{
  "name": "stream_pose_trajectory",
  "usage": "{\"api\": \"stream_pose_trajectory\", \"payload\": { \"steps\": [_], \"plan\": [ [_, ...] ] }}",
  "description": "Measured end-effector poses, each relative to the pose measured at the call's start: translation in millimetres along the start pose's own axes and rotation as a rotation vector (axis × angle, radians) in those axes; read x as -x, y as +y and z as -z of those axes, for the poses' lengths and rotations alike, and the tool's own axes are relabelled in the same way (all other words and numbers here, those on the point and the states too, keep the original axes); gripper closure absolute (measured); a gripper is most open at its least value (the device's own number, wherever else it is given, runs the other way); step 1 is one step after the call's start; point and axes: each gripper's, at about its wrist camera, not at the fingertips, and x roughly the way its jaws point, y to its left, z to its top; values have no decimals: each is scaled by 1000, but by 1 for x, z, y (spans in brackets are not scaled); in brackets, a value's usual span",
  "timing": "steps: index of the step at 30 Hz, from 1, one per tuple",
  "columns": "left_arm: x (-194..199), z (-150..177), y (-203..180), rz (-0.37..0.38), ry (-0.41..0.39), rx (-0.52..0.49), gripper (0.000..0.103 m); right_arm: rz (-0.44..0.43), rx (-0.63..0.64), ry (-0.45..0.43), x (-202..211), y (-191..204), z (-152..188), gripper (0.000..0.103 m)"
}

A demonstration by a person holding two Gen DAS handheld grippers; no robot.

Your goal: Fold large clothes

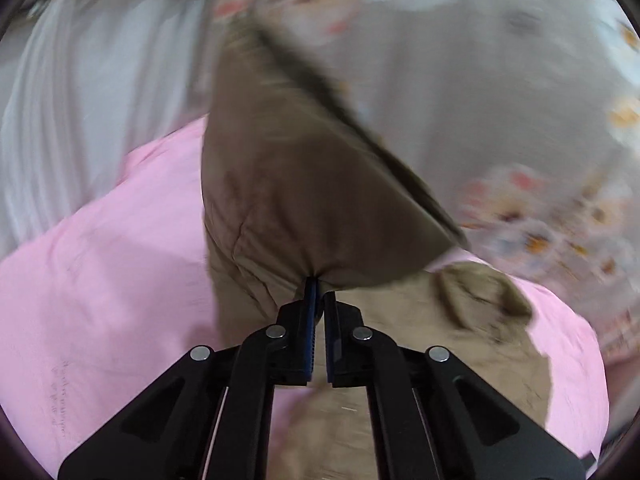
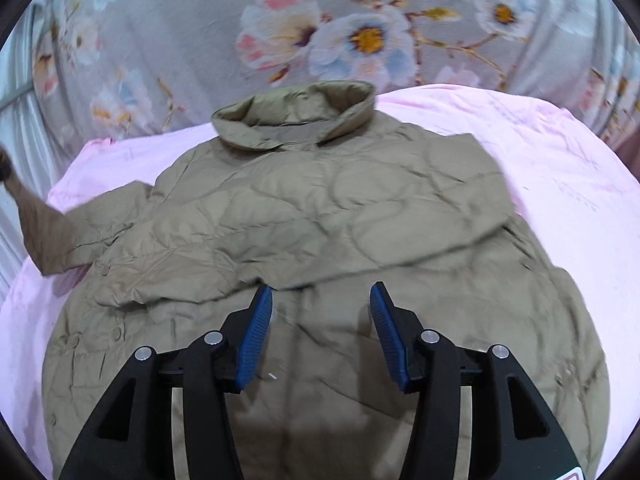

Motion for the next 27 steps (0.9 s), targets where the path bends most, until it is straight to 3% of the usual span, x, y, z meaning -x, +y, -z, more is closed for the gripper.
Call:
{"api": "stream_pose_trajectory", "payload": {
  "steps": [2,6,9,10,11,13,16,21,27],
  "plan": [
    [14,12,-51,79,1,-80,100,20,-32,-4,8,-19,5,52],
    [24,63,-142,242,104,-182,99,59,-84,-3,21,-54,13,51],
    [14,112,-180,279,203,-209,92,81,-119,-4,28,-78,18,49],
    [8,126,-186,294,250,-207,82,88,-131,-7,31,-86,21,47],
    [0,138,-188,317,302,-200,63,94,-137,-9,33,-91,23,46],
    [-9,160,-178,374,383,-118,34,100,-146,-19,38,-101,24,45],
    [-15,165,-145,346,385,-10,31,83,-156,-32,43,-106,22,41],
    [-49,139,-74,238,386,150,31,-3,-207,-36,36,-107,8,35],
    [-108,105,-3,113,366,286,32,-119,-275,50,-5,-97,-13,34]
  ]
}}
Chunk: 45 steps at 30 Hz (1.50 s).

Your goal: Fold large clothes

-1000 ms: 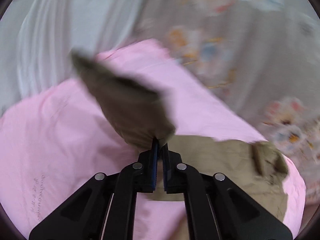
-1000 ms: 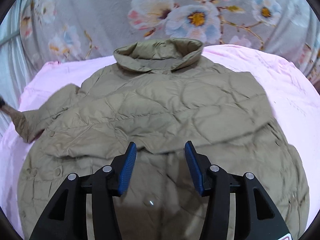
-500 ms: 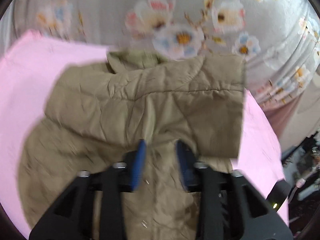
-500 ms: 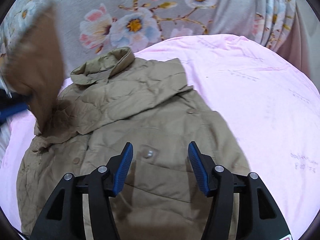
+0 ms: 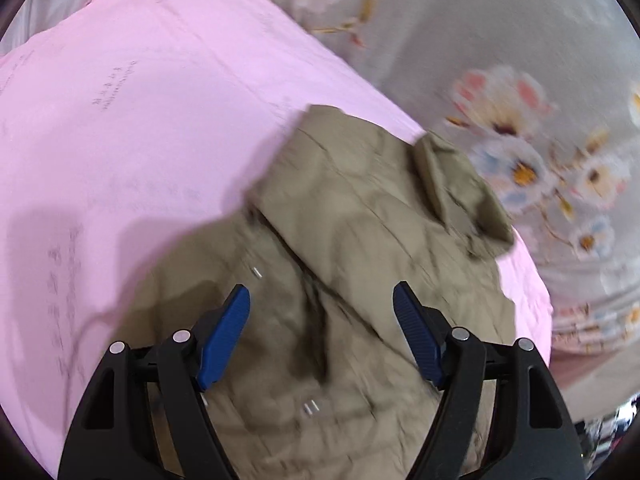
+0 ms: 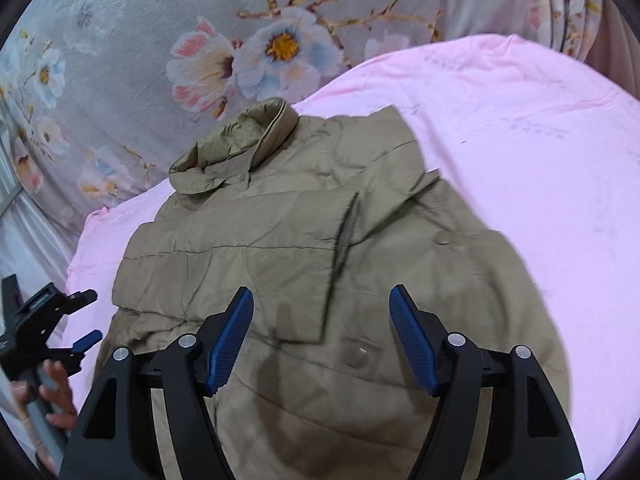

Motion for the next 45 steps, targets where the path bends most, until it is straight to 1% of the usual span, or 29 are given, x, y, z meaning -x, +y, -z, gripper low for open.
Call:
{"api": "stream_pose_trajectory", "payload": {
  "steps": [4,5,6,7,8,9,10,11,13,15,16,17,19,21,23,24,28,33,36,37,39,40,41,42,43,44,45],
  "plan": [
    [-29,-24,21,18,42,112,33,-20,-23,61,-30,7,-5,34],
    [-35,-28,23,30,45,134,35,-20,-24,68,-37,9,-6,37],
    [-36,-29,25,33,45,141,36,-16,-20,68,-40,11,-7,44],
    [-39,-31,24,29,46,142,46,-15,-9,64,-43,13,-8,70],
    [-41,-33,22,25,44,141,64,-10,18,66,-43,18,-11,94],
    [-42,-36,22,19,43,138,70,-16,43,55,-41,23,-16,96],
    [-40,-39,21,7,38,131,83,-32,56,25,-33,27,-23,98],
    [-38,-40,19,17,29,123,97,-47,75,-16,-22,31,-28,99],
    [-24,-47,12,55,-2,94,100,-64,136,-126,10,46,-44,100],
    [0,-46,1,81,-73,52,100,-85,175,-219,36,57,-55,100],
    [6,-44,-2,80,-91,31,100,-85,185,-243,42,59,-58,100],
    [12,-40,-8,62,-110,-4,100,-68,198,-255,42,59,-59,100],
    [7,-28,-14,-22,-118,-74,100,4,228,-203,21,54,-56,100],
    [-13,-15,-15,-119,-90,-127,100,59,203,-79,-19,36,-44,100],
    [-30,-6,-11,-172,-60,-147,100,88,168,16,-47,21,-30,100],
    [-37,-1,-7,-187,-53,-157,100,88,155,38,-56,15,-24,99],
    [-41,11,-11,-238,-93,-226,100,85,142,65,-66,10,-19,98],
    [-47,20,-13,-289,-114,-278,100,94,145,85,-77,9,-19,98],
    [-49,21,-17,-318,-120,-301,100,81,140,94,-77,8,-19,95],
    [-50,21,-19,-315,-120,-301,100,81,139,94,-74,8,-18,93],
    [-44,20,-17,-302,-115,-304,98,110,150,87,-65,10,-17,82],
    [-36,20,-16,-305,-109,-316,94,134,154,67,-54,10,-16,76],
    [-29,21,-17,-307,-115,-322,87,155,161,29,-40,11,-17,72],
    [-14,20,-20,-307,-145,-331,81,163,167,-13,-26,12,-18,70],
    [-3,19,-23,-306,-175,-340,70,158,175,-59,-11,16,-23,69],
    [12,16,-32,-296,-218,-349,61,147,180,-87,-2,21,-27,69],
    [19,14,-38,-287,-239,-350,59,130,184,-109,5,27,-33,68]
  ]
}}
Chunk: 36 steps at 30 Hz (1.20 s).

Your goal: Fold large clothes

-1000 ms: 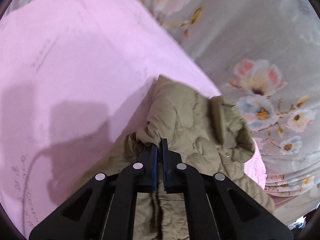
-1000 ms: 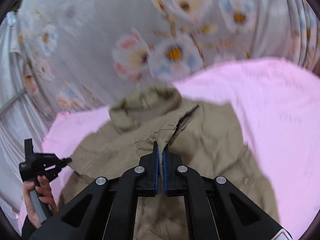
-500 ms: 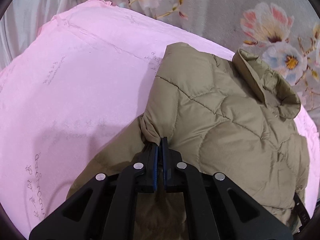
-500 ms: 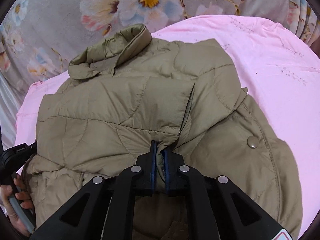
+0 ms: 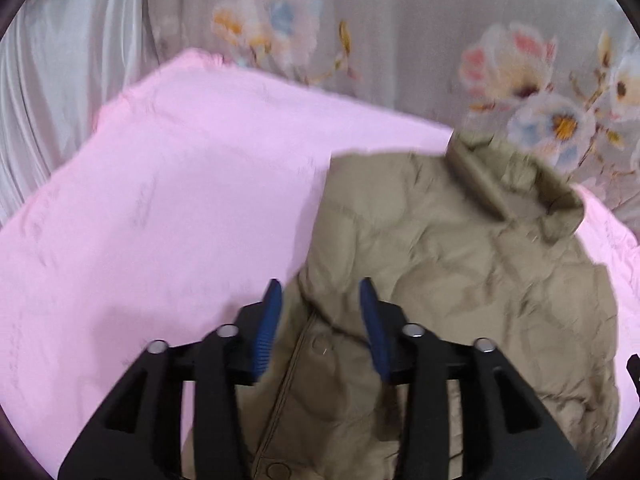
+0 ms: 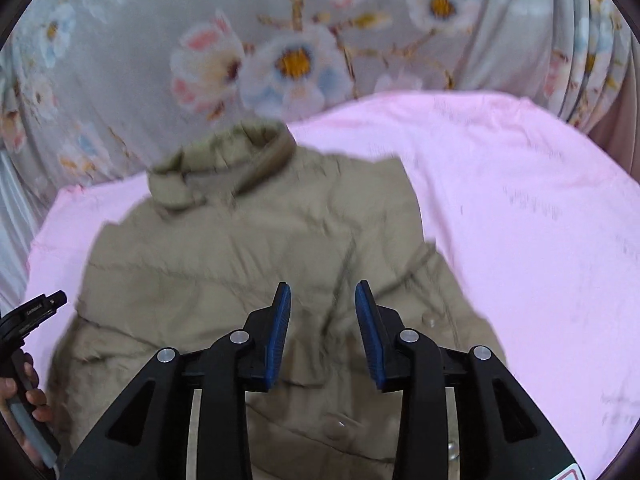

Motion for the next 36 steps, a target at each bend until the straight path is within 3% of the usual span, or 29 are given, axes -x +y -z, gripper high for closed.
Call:
{"api": "stream_pose_trajectory", "payload": {
  "steps": [4,9,12,15,24,36],
  "plan": [
    [8,-23,-37,74,-23,-13,53,-105,22,-22,-4,33,-30,68],
    [-39,-11,-78,66,96,-83,54,-99,125,69,-57,69,-27,68],
    [-62,10,-80,32,131,-94,53,-55,169,125,-87,75,-9,68],
    [-70,24,-79,15,91,-118,50,-63,156,149,-102,72,6,69],
    [-74,39,-81,-5,41,-133,49,-50,160,136,-107,74,21,69],
    [-82,42,-91,-61,51,-182,48,-70,138,149,-112,69,19,69]
  ]
}}
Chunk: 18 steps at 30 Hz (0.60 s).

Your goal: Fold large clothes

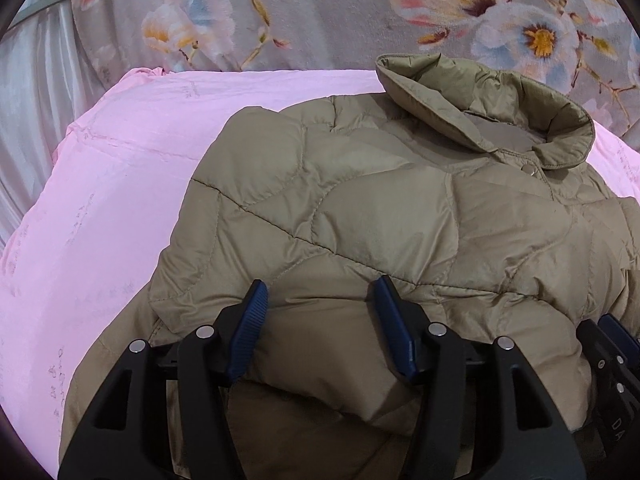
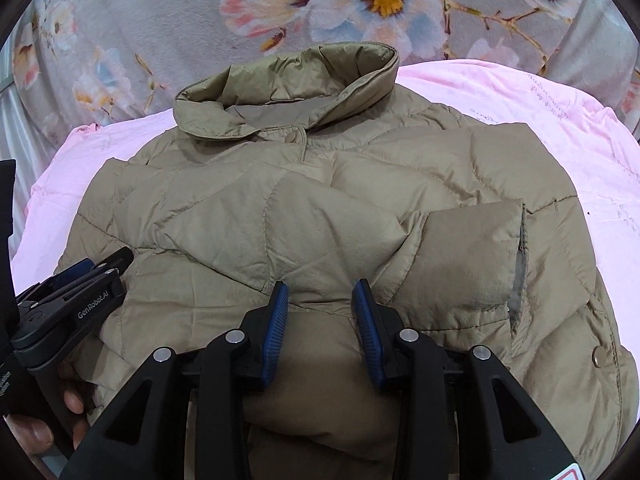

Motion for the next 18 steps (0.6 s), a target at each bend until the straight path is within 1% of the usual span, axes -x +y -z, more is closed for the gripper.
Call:
{"api": "stream_pose_trajectory", "payload": {
  "steps": [12,14,16,18],
  "plan": [
    [-2,-3,-4,-26,17,-24,48,-29,-25,10,-2,-4,-1,69],
    [-1,-3,-1,1,19,-11,45,-66,-48,11,-2,-10,-2,66],
    [3,-5,7,49,28,-1,43,-118,-81,14,2,-18,-3,66],
    [11,-10,12,31,52,-16,35,-158,-124,48,11,-29,-5,65]
  ]
}}
